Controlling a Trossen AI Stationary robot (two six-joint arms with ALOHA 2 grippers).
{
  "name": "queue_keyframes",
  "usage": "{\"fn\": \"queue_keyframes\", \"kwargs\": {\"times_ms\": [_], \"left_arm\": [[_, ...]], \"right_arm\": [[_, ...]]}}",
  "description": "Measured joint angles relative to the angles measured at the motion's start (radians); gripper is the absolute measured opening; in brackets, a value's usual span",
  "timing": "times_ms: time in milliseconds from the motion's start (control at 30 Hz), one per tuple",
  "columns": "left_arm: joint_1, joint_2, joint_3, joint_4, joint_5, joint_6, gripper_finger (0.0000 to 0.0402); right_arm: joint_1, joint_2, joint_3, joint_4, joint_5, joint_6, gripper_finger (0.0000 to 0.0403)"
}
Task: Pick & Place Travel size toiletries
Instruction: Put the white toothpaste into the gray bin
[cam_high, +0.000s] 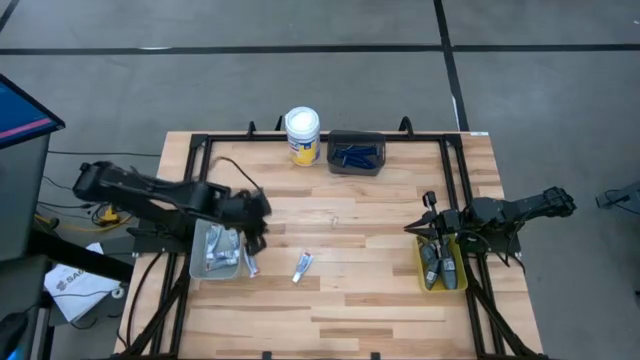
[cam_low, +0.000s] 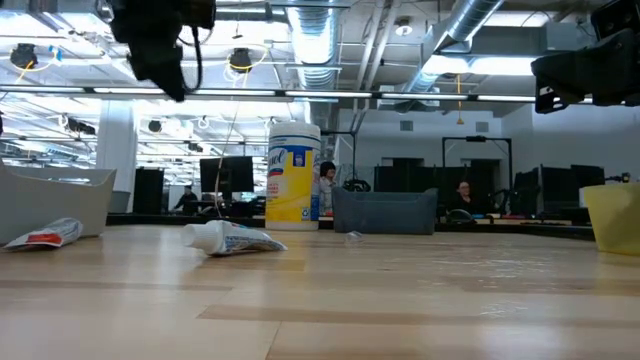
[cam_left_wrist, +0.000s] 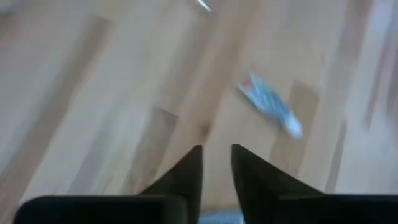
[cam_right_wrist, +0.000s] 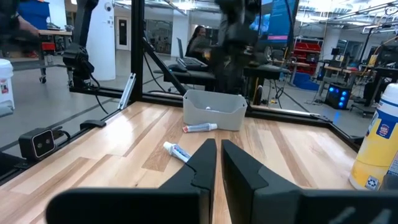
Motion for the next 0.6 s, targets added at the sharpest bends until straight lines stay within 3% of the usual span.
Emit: {"fn": "queue_keyframes", "kwargs": {"times_ms": [167, 367, 467, 600], "left_arm": [[-0.087, 0.141, 0.000, 0.004, 0.123, 0.274, 0.0159], [-0.195, 0.323, 0.000, 0.016, 0.145, 0.451, 0.0254], [-0.231, 0.398, 0.000, 0.022, 0.163, 0.511, 0.0279], [-0.259, 0.475, 0.000, 0.025, 0.167, 0.569, 0.0285]], "right_arm": [[0.000, 0.000, 0.000, 0.000, 0.000, 0.000, 0.0017], [0.000, 0.000, 0.000, 0.000, 0.000, 0.000, 0.0017], [0.000, 0.000, 0.000, 0.000, 0.000, 0.000, 0.0017], [0.000, 0.000, 0.000, 0.000, 0.000, 0.000, 0.0017]]}}
